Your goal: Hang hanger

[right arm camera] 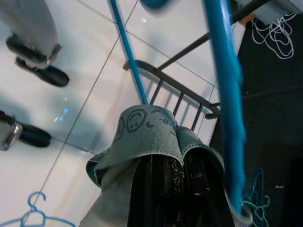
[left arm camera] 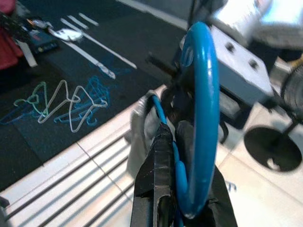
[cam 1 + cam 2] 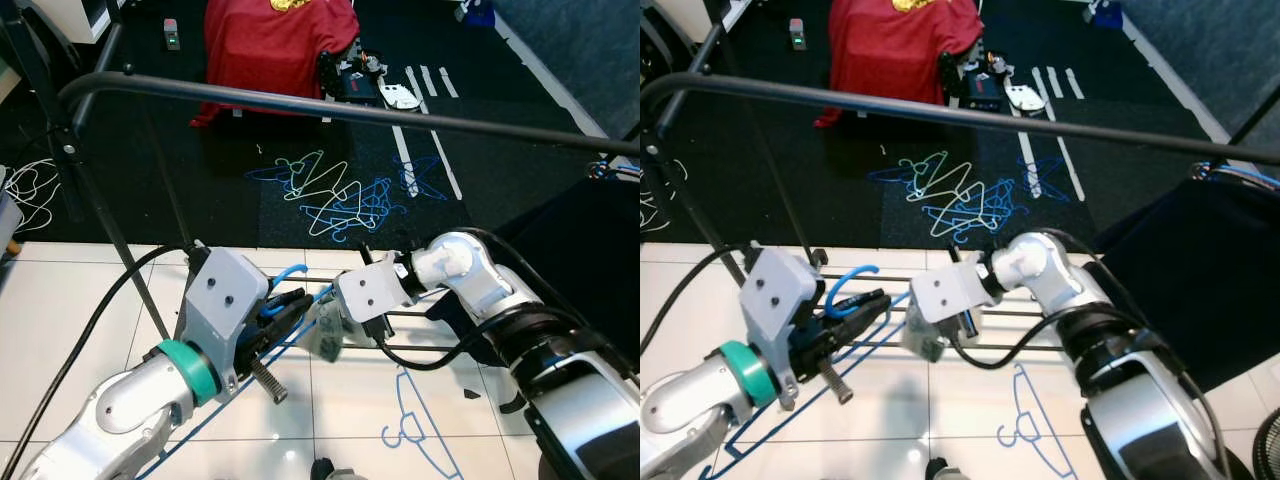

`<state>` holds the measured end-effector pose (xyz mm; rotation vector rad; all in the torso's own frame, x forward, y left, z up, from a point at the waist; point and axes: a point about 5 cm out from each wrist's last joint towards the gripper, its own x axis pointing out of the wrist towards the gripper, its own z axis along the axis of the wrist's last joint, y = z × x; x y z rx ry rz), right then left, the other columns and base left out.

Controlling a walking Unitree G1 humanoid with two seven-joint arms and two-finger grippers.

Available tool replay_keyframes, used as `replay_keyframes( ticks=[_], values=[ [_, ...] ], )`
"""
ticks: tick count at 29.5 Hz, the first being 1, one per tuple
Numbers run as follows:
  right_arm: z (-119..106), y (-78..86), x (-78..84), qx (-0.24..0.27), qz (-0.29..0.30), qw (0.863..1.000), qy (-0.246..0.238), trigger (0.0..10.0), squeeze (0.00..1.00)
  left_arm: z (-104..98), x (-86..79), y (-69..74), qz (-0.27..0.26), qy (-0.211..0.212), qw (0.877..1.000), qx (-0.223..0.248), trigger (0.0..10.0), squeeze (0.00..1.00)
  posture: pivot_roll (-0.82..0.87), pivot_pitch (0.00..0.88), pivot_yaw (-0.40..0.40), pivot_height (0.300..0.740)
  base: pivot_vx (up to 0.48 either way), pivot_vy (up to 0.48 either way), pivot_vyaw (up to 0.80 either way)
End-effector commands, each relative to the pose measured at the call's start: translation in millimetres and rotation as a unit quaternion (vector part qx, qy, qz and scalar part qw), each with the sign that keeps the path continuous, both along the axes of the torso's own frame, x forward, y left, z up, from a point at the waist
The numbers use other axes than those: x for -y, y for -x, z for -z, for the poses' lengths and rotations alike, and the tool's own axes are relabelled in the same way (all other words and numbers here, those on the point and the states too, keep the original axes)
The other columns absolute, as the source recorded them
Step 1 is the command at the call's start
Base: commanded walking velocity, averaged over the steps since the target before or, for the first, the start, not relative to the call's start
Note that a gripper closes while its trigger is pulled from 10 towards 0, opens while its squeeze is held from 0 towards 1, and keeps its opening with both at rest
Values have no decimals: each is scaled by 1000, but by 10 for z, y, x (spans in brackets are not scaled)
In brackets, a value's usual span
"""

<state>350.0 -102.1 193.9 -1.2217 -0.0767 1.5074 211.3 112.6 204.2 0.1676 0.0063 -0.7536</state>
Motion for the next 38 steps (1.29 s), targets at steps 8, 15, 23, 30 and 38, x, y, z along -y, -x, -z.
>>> replay_keyframes(
  ticks=[8,15,23,30,38],
  values=[
    [-167,-46,107,58,-5,998,30,10000,0,139,-64,138,43,-25,998,-45,10000,0,10,118,-20,740,0,0,0],
    [-209,11,-24,42,-31,999,6,10000,0,120,55,59,37,-4,999,-35,10000,0,2,112,-23,740,0,0,0],
    [-249,213,-304,63,-108,991,-44,10000,0,171,146,81,47,2,998,-39,10000,0,5,106,-24,740,0,0,0],
    [-325,435,-400,114,-191,974,-32,10000,0,217,134,11,32,-3,999,-42,10000,0,4,109,-26,740,0,0,0],
    [-583,508,-345,226,-209,951,-31,10000,0,263,10,-54,4,-7,998,-57,10000,0,-4,123,-24,740,0,0,0]
  ],
)
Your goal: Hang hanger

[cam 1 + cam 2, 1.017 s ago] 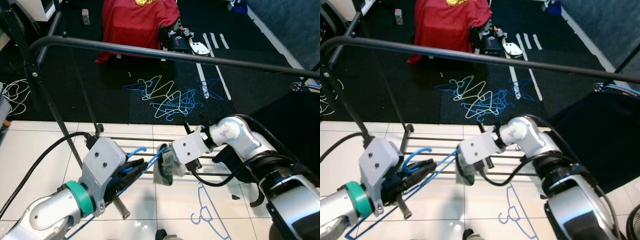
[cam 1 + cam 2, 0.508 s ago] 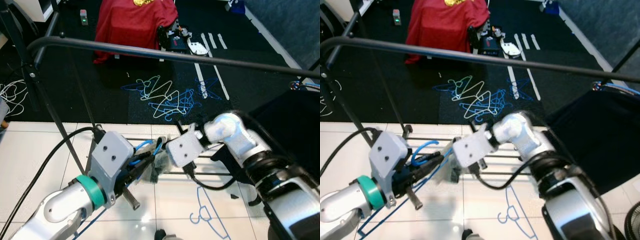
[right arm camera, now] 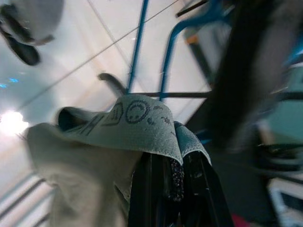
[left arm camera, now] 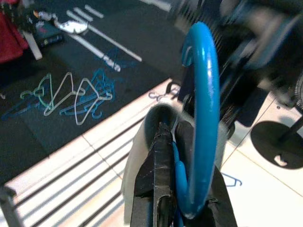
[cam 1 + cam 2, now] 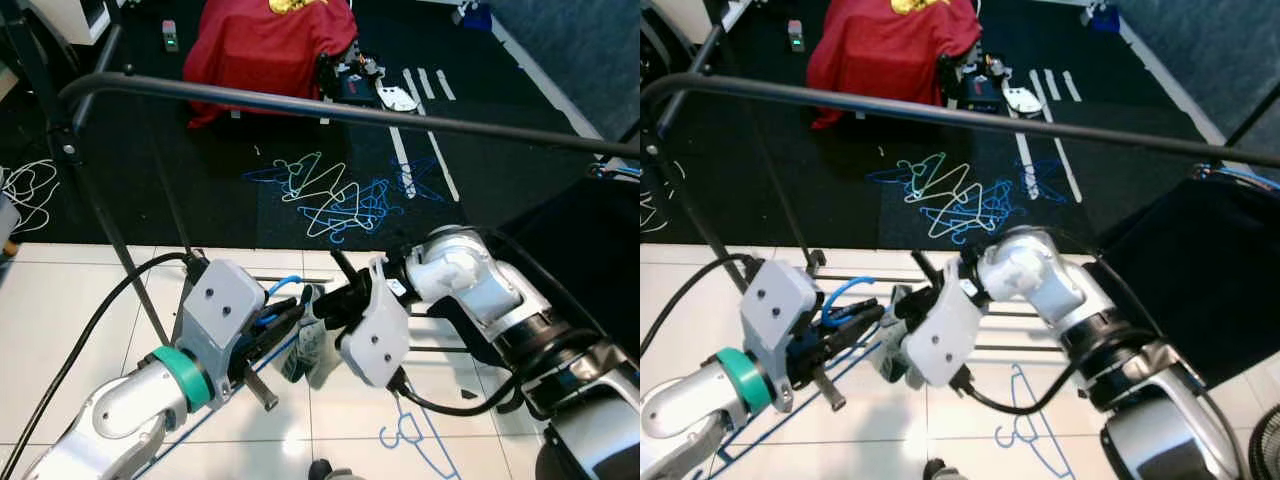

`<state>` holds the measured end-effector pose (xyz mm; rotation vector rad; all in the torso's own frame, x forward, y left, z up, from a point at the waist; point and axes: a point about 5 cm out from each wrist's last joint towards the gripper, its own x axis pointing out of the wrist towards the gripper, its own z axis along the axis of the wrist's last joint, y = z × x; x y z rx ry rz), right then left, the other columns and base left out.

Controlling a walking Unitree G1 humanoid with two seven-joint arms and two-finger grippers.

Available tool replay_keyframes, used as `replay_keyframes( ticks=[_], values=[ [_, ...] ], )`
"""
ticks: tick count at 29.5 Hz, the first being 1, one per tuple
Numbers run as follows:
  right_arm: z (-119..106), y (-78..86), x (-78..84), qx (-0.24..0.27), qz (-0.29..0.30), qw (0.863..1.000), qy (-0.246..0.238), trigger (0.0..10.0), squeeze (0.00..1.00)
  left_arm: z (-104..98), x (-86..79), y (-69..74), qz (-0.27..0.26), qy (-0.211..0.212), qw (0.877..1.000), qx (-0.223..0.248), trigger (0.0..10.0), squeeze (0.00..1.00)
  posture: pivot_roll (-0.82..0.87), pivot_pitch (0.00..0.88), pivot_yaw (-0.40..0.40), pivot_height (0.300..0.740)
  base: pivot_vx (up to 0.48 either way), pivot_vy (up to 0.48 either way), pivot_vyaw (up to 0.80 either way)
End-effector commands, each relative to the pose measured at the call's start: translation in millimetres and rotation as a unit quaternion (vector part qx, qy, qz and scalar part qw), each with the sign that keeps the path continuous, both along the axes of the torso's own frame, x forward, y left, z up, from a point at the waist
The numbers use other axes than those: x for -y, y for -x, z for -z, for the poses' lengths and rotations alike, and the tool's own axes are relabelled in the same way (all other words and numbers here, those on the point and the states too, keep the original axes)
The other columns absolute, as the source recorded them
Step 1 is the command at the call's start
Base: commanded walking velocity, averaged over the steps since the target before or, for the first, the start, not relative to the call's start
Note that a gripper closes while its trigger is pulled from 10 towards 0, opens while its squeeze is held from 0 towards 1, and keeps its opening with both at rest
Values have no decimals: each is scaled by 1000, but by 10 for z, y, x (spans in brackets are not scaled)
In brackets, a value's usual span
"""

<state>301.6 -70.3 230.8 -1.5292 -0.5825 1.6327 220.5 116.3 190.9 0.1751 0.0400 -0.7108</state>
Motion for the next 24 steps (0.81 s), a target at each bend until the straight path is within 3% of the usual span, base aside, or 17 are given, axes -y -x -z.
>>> replay_keyframes(
  ticks=[1,9,11,12,14,24],
  values=[
    [-296,26,-10,78,-10,995,-64,10000,0,135,-11,22,22,10,998,-57,10000,0,-6,127,-21,740,0,0,0],
    [-450,81,-20,126,-32,985,-117,10000,0,153,-135,-8,15,32,995,-91,10000,0,-9,133,-10,740,0,0,0],
    [-521,142,-69,135,-49,978,-152,10000,0,143,-131,-39,7,77,990,-114,10000,0,-11,140,-6,740,0,0,0],
    [-521,142,-69,135,-49,978,-152,10000,0,143,-131,-39,7,77,990,-114,10000,0,-11,140,-6,740,0,0,0],
    [-497,85,-4,139,-36,980,-137,10000,0,94,-102,2,21,124,984,-126,10000,0,-13,144,-12,740,0,0,0],
    [-332,48,35,116,-36,989,-88,10000,0,-24,-58,60,55,141,983,-107,10000,0,-4,145,-19,740,0,0,0]
  ],
)
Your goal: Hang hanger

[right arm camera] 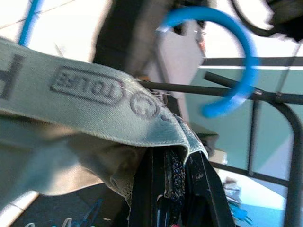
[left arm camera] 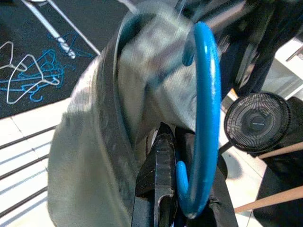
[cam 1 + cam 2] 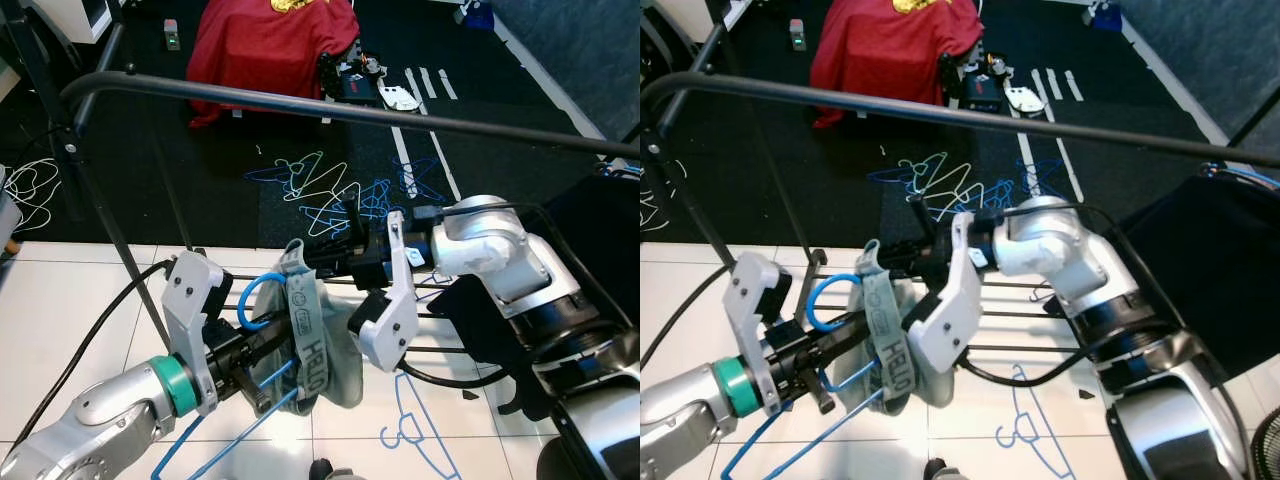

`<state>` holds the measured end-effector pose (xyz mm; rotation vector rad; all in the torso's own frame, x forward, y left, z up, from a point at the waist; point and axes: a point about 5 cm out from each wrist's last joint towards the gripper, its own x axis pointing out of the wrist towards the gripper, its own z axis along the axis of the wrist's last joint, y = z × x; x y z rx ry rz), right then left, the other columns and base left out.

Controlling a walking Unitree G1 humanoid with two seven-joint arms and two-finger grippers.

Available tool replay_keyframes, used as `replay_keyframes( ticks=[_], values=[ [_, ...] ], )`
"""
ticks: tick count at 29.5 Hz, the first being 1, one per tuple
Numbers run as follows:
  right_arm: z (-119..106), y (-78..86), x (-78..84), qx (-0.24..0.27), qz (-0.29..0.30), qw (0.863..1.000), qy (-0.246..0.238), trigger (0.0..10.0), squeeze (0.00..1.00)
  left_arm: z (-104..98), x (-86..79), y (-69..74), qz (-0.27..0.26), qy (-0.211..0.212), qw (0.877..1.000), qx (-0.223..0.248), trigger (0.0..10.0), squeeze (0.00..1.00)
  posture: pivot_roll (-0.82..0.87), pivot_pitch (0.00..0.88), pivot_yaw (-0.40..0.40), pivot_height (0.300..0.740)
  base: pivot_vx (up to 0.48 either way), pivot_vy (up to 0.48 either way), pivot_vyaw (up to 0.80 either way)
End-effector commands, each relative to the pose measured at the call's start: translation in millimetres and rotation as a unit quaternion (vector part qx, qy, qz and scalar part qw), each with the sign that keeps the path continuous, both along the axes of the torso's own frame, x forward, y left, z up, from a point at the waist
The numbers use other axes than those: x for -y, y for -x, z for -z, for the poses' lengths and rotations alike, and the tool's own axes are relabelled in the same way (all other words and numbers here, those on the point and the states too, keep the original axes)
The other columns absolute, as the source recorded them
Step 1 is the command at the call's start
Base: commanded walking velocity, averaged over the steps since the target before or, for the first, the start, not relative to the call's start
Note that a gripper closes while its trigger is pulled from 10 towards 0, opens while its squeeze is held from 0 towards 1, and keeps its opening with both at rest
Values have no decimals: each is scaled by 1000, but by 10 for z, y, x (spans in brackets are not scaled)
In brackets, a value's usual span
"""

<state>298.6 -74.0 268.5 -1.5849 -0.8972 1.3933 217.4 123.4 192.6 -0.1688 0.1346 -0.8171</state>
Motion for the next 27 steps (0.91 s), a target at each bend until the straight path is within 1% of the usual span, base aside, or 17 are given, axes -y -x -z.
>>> replay_keyframes(
  ticks=[1,2,3,4,6,9,10,11,12,14,17,18,19,20,21,25,27],
  values=[
    [44,18,-2,-3,-7,1000,11,10000,0,-7,13,29,9,2,1000,-1,10000,0,-4,145,-19,740,0,0,0],
    [119,32,1,-9,-13,1000,23,10000,0,-8,3,43,19,-1,1000,-1,10000,0,-5,146,-20,740,0,0,0],
    [119,32,1,-9,-13,1000,23,10000,0,-8,3,43,19,-1,1000,-1,10000,0,-5,146,-20,740,0,0,0],
    [176,48,11,-7,-23,999,33,10000,0,12,-10,91,36,-9,999,-7,10000,0,0,145,-24,740,0,0,0],
    [209,58,17,-3,-31,999,39,10000,0,28,-18,131,50,-14,999,-13,10000,0,-6,147,-23,740,0,0,0],
    [186,113,-45,-2,-53,998,27,10000,0,57,8,128,44,-11,999,-26,10000,0,-4,144,-25,740,0,0,0],
    [39,247,-233,-19,-88,995,-33,10000,0,63,122,107,33,17,999,-40,10000,0,-8,145,-25,740,0,0,0],
    [39,247,-233,-19,-88,995,-33,10000,0,63,122,107,33,17,999,-40,10000,0,-8,145,-25,740,0,0,0],
    [-30,294,-297,-27,-99,993,-59,10000,0,62,161,89,25,30,998,-46,10000,0,-10,145,-25,740,0,0,0],
    [-67,294,-314,-25,-101,992,-69,10000,0,56,182,78,20,38,998,-49,10000,0,-11,146,-27,740,0,0,0],
    [-81,155,-227,-16,-66,996,-61,10000,0,63,193,89,23,34,998,-50,10000,0,-11,145,-29,740,0,0,0],
    [-81,155,-227,-16,-66,996,-61,10000,0,63,193,89,23,34,998,-50,10000,0,-11,145,-29,740,0,0,0],
    [-93,109,-189,-16,-52,997,-61,10000,39,71,186,97,25,29,998,-51,10000,0,-13,145,-28,740,0,0,0],
    [-93,109,-189,-16,-52,997,-61,10000,39,71,186,97,25,29,998,-51,10000,0,-13,145,-28,740,0,0,0],
    [-111,78,-161,-16,-42,997,-63,10000,1000,80,175,99,27,19,998,-49,10000,0,-13,145,-27,740,0,0,0],
    [-158,55,-113,-32,-28,997,-64,10000,1000,106,144,89,25,-9,999,-42,10000,0,-14,145,-22,740,0,0,0],
    [-187,82,-75,-78,-12,995,-56,10000,1000,133,108,40,4,-33,999,-39,10000,0,-14,144,-21,740,0,0,0]
  ],
)
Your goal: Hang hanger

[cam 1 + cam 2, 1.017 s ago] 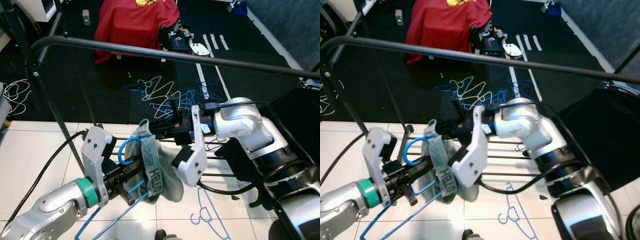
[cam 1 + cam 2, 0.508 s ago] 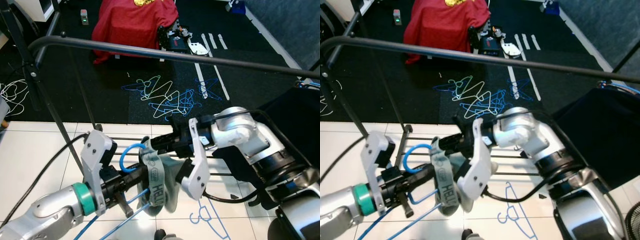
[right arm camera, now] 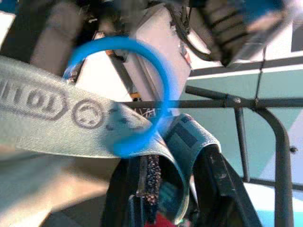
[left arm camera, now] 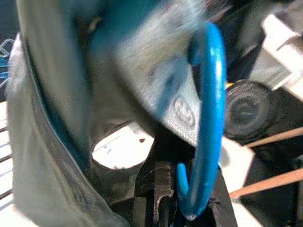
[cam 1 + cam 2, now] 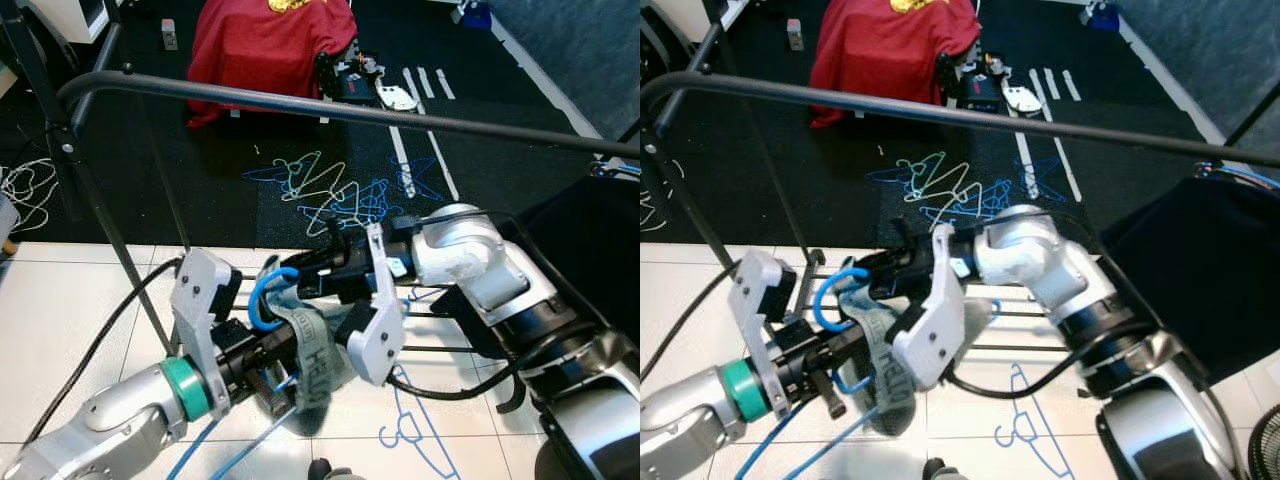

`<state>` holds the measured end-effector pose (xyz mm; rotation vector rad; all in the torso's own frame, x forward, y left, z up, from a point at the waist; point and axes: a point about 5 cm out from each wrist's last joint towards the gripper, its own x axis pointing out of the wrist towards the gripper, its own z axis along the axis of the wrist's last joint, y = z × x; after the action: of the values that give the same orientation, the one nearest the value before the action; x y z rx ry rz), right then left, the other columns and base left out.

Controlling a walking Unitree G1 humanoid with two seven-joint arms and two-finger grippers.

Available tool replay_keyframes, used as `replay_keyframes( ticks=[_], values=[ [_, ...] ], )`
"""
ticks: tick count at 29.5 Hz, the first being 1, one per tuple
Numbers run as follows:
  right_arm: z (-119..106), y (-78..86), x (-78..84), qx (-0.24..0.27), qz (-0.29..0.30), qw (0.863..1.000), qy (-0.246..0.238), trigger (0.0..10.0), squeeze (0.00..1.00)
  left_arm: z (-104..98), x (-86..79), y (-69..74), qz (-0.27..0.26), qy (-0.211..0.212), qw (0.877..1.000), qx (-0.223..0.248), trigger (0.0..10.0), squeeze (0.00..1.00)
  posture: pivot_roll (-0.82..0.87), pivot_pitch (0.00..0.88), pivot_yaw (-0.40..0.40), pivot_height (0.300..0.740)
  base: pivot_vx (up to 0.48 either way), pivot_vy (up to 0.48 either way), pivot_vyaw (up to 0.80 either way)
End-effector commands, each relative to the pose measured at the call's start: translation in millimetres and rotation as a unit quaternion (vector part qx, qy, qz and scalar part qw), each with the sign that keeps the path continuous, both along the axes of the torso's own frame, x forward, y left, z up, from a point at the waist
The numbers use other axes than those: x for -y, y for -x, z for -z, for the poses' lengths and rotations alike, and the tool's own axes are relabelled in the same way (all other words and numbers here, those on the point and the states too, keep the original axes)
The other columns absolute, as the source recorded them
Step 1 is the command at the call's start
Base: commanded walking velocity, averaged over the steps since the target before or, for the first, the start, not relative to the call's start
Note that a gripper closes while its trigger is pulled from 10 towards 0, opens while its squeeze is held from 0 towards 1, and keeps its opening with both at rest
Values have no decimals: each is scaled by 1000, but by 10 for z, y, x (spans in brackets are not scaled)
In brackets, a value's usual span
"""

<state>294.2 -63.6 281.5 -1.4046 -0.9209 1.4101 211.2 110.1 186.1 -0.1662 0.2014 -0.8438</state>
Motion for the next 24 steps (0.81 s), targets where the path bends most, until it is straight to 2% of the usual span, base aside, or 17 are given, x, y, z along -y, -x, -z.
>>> replay_keyframes(
  ticks=[1,3,7,8,9,10,11,13,14,15,16,18,19,21,22,23,24],
  values=[
    [-57,38,29,-25,1,1000,0,10000,1000,68,-24,-22,-12,-21,1000,-10,10000,0,-14,144,-21,740,0,0,0],
    [-64,56,41,-45,5,999,5,10000,1000,75,-34,-40,-21,-28,999,-11,10000,0,-14,144,-21,740,0,0,0],
    [-66,59,40,-46,5,999,5,10000,1000,73,-32,-40,-22,-28,999,-11,10000,0,-14,144,-21,740,0,0,0],
    [-60,67,57,-70,11,997,11,10000,1000,71,-37,-48,-24,-36,999,-3,10000,0,-13,144,-21,740,0,0,0],
    [-141,51,119,-145,31,989,-8,10000,0,58,-46,-62,-28,-31,999,0,10000,0,-13,137,-20,740,0,0,0],
    [-141,51,119,-145,31,989,-8,10000,0,58,-46,-62,-28,-31,999,0,10000,0,-13,137,-20,740,0,0,0],
    [-205,-12,218,-200,56,978,-23,10000,0,40,-57,-81,-34,-21,999,2,10000,0,-10,136,-21,740,0,0,0],
    [-205,-12,218,-200,56,978,-23,10000,0,40,-57,-81,-34,-21,999,2,10000,0,-10,136,-21,740,0,0,0],
    [-235,-69,311,-245,78,966,-31,10000,0,24,-68,-97,-39,-10,999,2,10000,0,-10,132,-17,740,0,0,0],
    [-235,-69,311,-245,78,966,-31,10000,0,24,-68,-97,-39,-10,999,2,10000,0,-10,132,-17,740,0,0,0],
    [-159,-90,413,-277,96,956,-9,10000,0,-13,-51,-93,-31,16,999,-1,10000,0,-14,130,-13,740,0,0,0],
    [-159,-90,413,-277,96,956,-9,10000,0,-13,-51,-93,-31,16,999,-1,10000,0,-14,130,-13,740,0,0,0],
    [-37,-122,498,-265,121,956,26,10000,0,-51,-28,-72,-15,37,999,0,10000,0,-16,127,-15,740,0,0,0],
    [51,-141,546,-258,134,956,47,10000,0,-78,-14,-49,-2,49,999,4,10000,0,-14,124,-17,740,0,0,0],
    [51,-141,546,-258,134,956,47,10000,0,-78,-14,-49,-2,49,999,4,10000,0,-14,124,-17,740,0,0,0],
    [-22,-232,566,-262,152,953,-5,10000,0,-84,-41,-50,-3,47,999,10,10000,0,-7,123,-23,740,0,0,0],
    [-22,-232,566,-262,152,953,-5,10000,0,-84,-41,-50,-3,47,999,10,10000,0,-7,123,-23,740,0,0,0]
  ],
)
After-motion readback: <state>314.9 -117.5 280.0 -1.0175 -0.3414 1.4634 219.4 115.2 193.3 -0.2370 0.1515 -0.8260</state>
